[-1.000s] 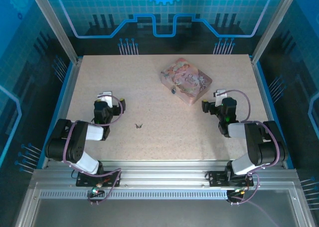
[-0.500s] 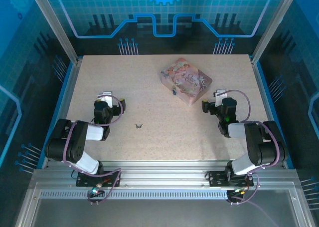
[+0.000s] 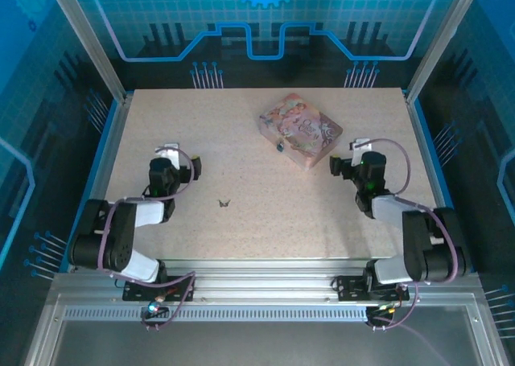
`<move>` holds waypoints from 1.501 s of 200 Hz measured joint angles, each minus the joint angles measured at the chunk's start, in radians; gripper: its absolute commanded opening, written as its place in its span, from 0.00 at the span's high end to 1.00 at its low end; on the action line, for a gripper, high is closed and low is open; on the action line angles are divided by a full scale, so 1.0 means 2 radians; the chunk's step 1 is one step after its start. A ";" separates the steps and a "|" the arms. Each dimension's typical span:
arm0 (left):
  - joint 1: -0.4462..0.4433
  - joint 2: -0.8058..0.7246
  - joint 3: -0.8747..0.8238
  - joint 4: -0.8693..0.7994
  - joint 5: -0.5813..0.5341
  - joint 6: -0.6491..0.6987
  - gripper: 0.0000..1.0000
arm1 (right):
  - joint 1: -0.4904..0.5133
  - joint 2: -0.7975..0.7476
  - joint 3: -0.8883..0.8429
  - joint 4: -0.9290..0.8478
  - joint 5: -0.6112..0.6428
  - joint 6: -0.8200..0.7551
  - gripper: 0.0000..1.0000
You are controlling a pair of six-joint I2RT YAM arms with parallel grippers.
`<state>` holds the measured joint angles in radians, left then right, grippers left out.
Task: Unlock a padlock with a key
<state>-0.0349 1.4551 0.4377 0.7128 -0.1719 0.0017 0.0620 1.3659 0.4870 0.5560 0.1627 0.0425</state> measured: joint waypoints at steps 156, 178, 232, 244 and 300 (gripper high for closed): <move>-0.064 0.174 0.478 -0.360 0.224 -0.183 0.01 | -0.055 -0.121 0.112 -0.325 -0.140 0.296 0.00; -0.091 0.247 0.561 -0.402 0.234 -0.183 0.01 | -0.053 -0.109 0.108 -0.327 -0.165 0.309 0.00; -0.125 0.417 0.773 -0.491 0.242 -0.183 0.01 | -0.037 -0.086 0.107 -0.330 -0.186 0.323 0.00; -0.131 0.457 0.831 -0.512 0.242 -0.183 0.01 | -0.035 -0.080 0.107 -0.330 -0.187 0.325 0.00; -0.155 0.541 0.949 -0.571 0.264 -0.179 0.03 | -0.034 -0.012 0.112 -0.324 -0.191 0.327 0.00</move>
<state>-0.3443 2.5370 2.3367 -0.4301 0.3569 -0.3573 -0.0067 1.3422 0.7116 -0.0929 -0.2188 0.6968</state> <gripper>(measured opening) 0.981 0.997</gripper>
